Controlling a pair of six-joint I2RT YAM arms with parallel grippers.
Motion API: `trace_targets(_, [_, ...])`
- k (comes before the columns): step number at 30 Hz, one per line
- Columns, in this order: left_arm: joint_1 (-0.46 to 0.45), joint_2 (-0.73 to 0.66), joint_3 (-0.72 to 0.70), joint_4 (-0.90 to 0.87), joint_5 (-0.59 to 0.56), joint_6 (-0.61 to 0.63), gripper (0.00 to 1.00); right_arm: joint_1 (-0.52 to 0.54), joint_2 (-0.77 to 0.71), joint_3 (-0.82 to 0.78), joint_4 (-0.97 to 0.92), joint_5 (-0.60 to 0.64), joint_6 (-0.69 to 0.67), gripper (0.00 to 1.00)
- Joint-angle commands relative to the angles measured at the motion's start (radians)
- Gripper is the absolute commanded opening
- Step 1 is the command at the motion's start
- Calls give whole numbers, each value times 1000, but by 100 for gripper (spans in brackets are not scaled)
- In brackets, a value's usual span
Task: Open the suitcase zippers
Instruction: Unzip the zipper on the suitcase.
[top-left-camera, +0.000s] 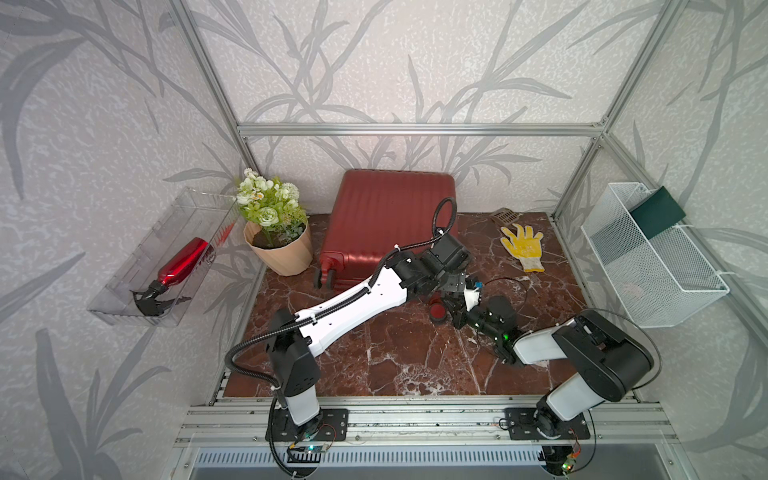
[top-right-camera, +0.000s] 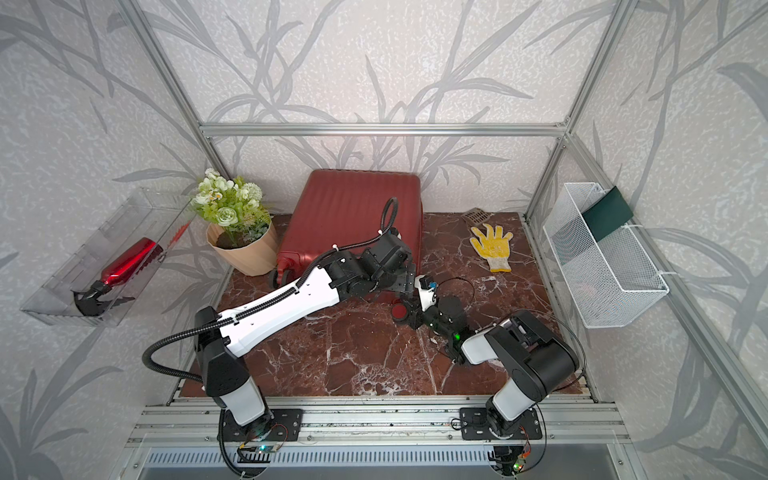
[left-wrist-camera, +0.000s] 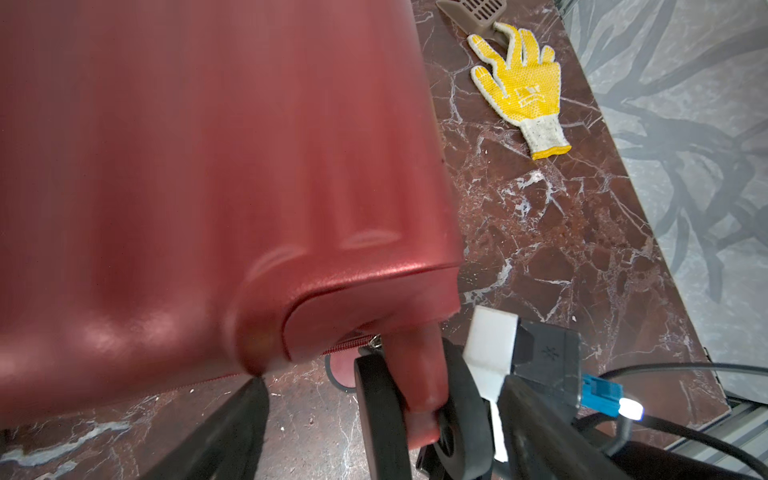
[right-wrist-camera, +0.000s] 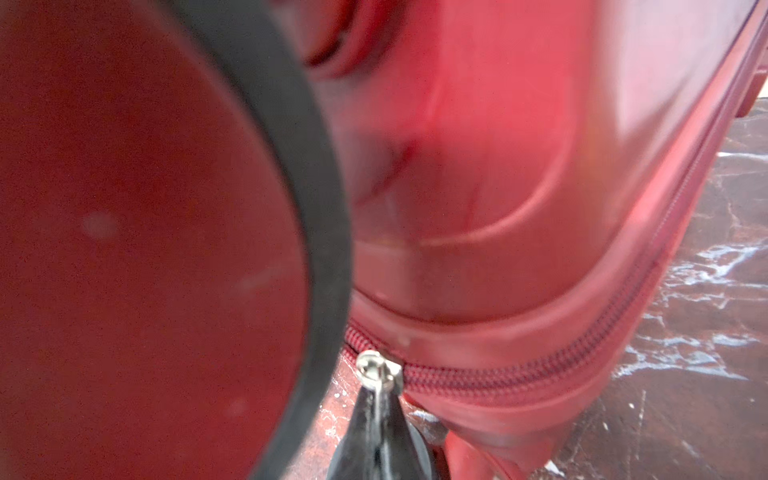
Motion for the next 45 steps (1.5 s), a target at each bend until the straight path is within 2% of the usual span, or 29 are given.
trace_targets(1, [6,34,24,-25,-55,-27,79,8,-56,-14,112,-18,-6,0])
trace_targets(5, [6,37,-3,-15,-34,-36,71,7,-66,-15,98,-19,-7,0])
trace_targets(12, [6,82,-6,-59,-75,-67,71,9,-72,-12,84,-27,-1,0])
trace_targets(19, [9,111,0,-101,-113,-85,52,13,-113,-17,37,-3,-11,0])
trace_targets(24, [24,76,-30,-103,-130,-85,42,12,-226,-10,-112,74,-78,0])
trace_targets(33, [47,8,-102,-98,-132,-79,33,12,-378,6,-312,126,-187,0])
trace_targets(41, [47,-27,-134,-105,-75,-54,19,13,-399,41,-390,160,-237,0])
trace_targets(45, [45,-55,-162,-105,-46,-35,13,24,-424,36,-398,219,-271,0])
